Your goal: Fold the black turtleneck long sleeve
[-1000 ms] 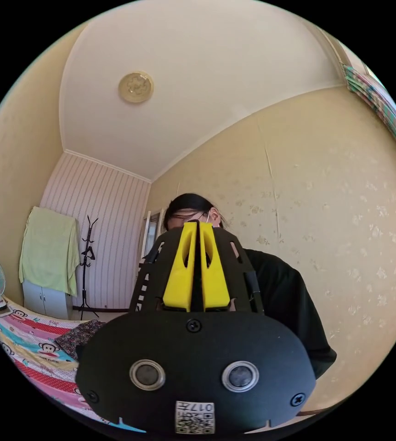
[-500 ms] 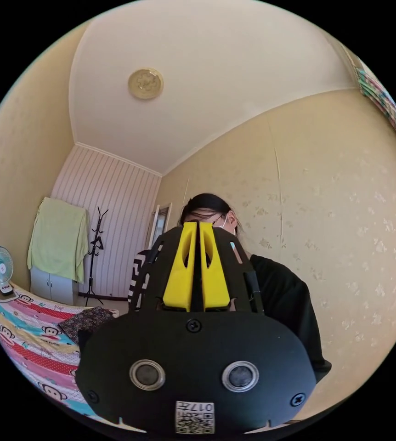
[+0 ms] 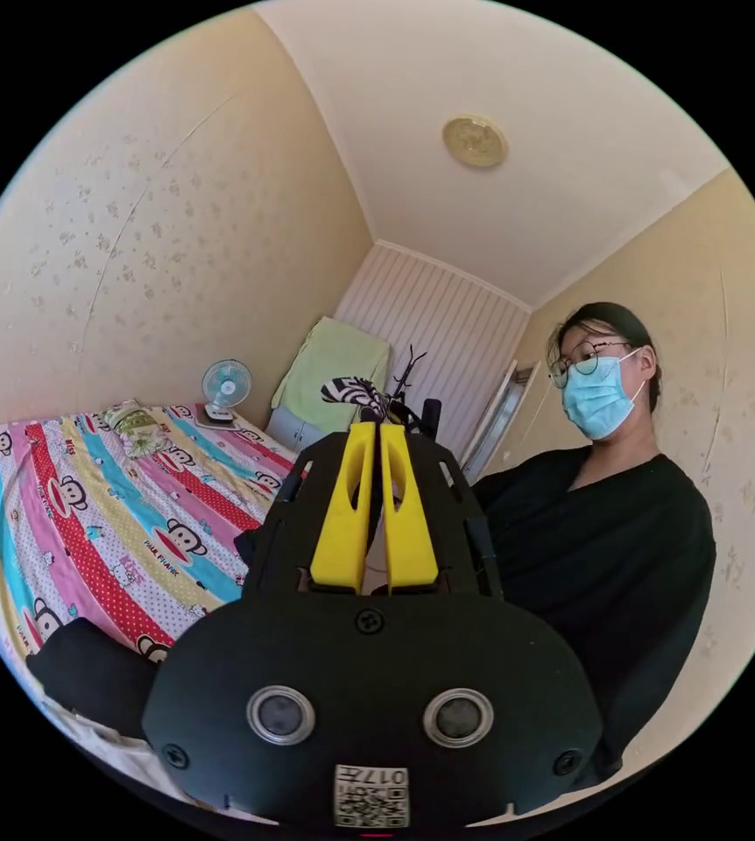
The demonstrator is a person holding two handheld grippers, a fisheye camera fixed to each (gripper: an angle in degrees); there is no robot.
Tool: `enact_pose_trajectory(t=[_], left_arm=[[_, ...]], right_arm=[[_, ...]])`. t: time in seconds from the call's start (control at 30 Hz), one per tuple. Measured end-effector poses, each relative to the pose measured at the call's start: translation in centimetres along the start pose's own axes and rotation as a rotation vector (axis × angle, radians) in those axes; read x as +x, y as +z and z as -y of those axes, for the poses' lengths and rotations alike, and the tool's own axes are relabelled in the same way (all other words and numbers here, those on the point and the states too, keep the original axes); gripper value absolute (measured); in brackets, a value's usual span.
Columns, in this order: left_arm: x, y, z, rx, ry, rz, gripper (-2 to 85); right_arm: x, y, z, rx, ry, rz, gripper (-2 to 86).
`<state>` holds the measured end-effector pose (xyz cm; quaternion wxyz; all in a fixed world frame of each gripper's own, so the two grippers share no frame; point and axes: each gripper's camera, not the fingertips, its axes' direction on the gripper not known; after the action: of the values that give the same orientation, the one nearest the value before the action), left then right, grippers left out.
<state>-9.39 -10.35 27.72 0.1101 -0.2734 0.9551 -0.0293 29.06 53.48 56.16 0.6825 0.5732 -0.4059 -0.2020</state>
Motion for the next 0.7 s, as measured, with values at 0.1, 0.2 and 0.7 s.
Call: enact_pose_trajectory(t=[0.1, 0.2, 0.7], left_arm=[[1.6, -1.7, -2.2, 0.068, 0.005, 0.022, -1.0], [3.4, -2.4, -3.5, 0.102, 0.004, 0.002, -1.0], [-6.5, -5.7, 5.4, -0.110, -0.227, 0.183, -0.9]], right_arm=[[-2.7, -2.3, -0.3, 0.021, -0.034, 0.029, 1.5], [-5.9, -5.0, -0.4, 0.017, -0.093, -0.005, 1.4], [-1.4, 0.4, 11.7, -0.344, 0.018, -0.160, 1.5]])
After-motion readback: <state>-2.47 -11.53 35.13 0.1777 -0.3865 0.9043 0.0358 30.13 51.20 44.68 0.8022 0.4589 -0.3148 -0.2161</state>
